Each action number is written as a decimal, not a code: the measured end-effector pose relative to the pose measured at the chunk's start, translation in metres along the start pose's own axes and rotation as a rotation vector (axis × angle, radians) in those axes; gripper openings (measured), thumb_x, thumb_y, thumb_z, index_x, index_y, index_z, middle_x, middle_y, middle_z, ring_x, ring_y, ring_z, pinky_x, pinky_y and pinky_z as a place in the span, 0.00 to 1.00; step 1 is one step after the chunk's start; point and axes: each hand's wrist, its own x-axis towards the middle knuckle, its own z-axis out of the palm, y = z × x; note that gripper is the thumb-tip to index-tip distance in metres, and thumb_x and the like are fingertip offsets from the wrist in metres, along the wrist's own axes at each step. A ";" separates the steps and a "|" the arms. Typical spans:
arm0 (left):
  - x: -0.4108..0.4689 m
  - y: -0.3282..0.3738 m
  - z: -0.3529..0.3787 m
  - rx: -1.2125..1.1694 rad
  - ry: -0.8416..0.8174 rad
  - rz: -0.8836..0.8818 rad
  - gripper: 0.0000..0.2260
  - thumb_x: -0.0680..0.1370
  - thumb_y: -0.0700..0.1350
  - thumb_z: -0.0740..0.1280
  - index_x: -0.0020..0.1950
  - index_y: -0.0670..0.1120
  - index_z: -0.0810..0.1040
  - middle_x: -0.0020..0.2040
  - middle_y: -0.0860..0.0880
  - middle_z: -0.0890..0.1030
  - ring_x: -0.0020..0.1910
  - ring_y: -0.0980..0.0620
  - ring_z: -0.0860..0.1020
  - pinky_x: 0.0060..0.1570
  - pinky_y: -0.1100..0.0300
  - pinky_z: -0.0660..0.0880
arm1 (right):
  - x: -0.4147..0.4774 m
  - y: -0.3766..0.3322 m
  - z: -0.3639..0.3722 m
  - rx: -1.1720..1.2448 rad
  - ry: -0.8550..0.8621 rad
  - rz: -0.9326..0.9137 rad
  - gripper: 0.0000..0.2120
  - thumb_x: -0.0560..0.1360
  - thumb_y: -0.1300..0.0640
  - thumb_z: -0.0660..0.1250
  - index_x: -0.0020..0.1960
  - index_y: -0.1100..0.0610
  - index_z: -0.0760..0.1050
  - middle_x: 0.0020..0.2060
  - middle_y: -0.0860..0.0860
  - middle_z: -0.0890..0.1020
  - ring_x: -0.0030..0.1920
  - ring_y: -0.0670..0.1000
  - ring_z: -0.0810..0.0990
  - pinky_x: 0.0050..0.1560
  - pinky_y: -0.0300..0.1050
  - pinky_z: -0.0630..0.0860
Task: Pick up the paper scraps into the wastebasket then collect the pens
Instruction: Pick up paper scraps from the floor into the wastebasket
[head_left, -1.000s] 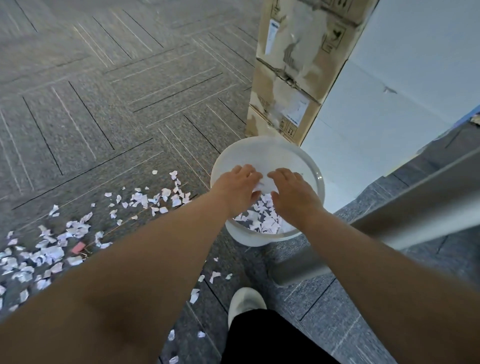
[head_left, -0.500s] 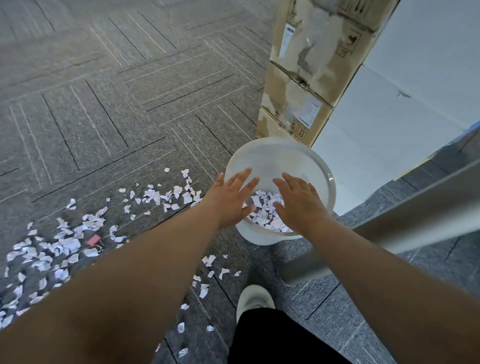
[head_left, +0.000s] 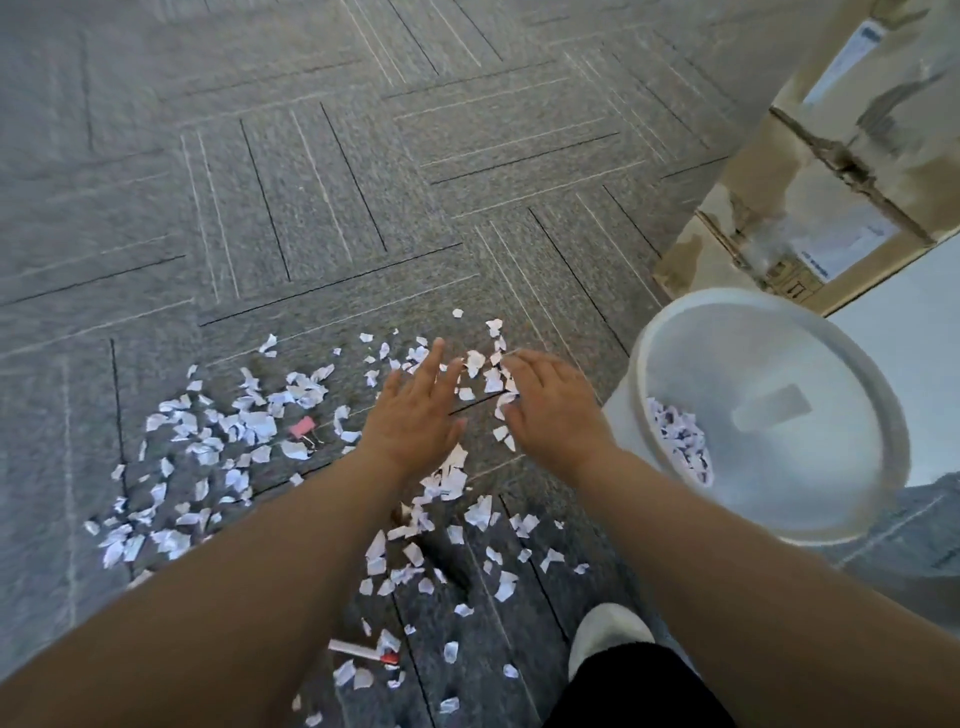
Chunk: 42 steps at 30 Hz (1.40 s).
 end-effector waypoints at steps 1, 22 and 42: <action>0.002 -0.015 0.010 -0.002 -0.019 -0.017 0.31 0.80 0.56 0.54 0.75 0.47 0.41 0.76 0.46 0.36 0.75 0.49 0.43 0.72 0.49 0.43 | 0.010 -0.003 0.016 0.003 -0.033 0.022 0.25 0.79 0.51 0.56 0.74 0.55 0.56 0.73 0.54 0.59 0.73 0.54 0.55 0.71 0.50 0.51; 0.090 -0.154 0.183 -0.041 -0.056 -0.119 0.32 0.79 0.59 0.49 0.74 0.46 0.36 0.75 0.44 0.35 0.74 0.47 0.35 0.70 0.49 0.38 | 0.109 0.044 0.228 -0.012 -0.084 0.504 0.31 0.79 0.42 0.49 0.75 0.51 0.40 0.75 0.55 0.41 0.74 0.57 0.39 0.72 0.59 0.41; 0.110 -0.164 0.191 -0.008 -0.029 -0.152 0.31 0.77 0.61 0.41 0.74 0.47 0.35 0.75 0.46 0.34 0.72 0.50 0.33 0.70 0.47 0.36 | 0.220 0.070 0.203 0.095 -0.052 0.449 0.34 0.78 0.41 0.51 0.76 0.55 0.42 0.75 0.56 0.42 0.74 0.56 0.39 0.73 0.56 0.42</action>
